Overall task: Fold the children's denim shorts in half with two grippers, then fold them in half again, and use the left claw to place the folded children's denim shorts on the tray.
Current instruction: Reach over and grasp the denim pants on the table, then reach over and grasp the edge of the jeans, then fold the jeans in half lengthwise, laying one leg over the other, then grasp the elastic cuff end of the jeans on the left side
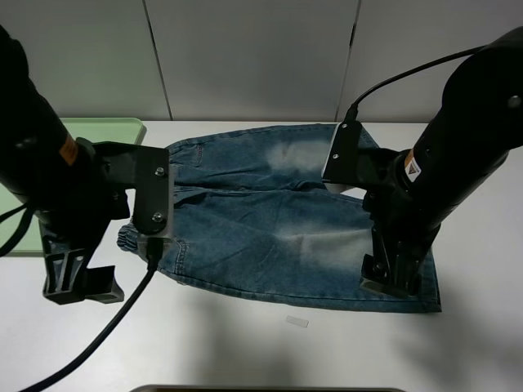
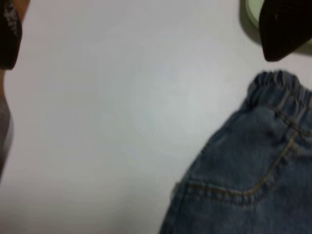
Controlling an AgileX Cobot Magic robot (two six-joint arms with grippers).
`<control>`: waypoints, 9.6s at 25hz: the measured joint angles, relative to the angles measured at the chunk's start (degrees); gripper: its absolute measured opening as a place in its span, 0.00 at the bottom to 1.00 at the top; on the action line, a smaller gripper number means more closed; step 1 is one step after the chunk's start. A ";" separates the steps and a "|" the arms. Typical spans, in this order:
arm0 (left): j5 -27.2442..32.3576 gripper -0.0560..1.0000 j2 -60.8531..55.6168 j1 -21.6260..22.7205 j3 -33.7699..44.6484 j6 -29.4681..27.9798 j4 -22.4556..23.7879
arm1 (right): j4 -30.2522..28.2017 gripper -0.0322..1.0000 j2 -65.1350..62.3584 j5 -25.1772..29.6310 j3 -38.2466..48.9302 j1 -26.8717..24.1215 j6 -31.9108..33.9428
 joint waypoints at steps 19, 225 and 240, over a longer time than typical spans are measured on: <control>-16.10 0.97 12.16 0.00 3.64 7.07 2.28 | -5.44 0.70 1.79 -14.16 14.35 0.00 -1.83; -48.17 0.15 38.01 25.61 -22.06 -4.81 17.71 | -26.07 0.21 32.86 -34.46 -31.32 -23.11 14.41; -47.80 0.99 38.27 25.80 -22.06 -4.93 17.71 | -26.31 0.70 32.86 -37.29 -31.32 -23.16 14.41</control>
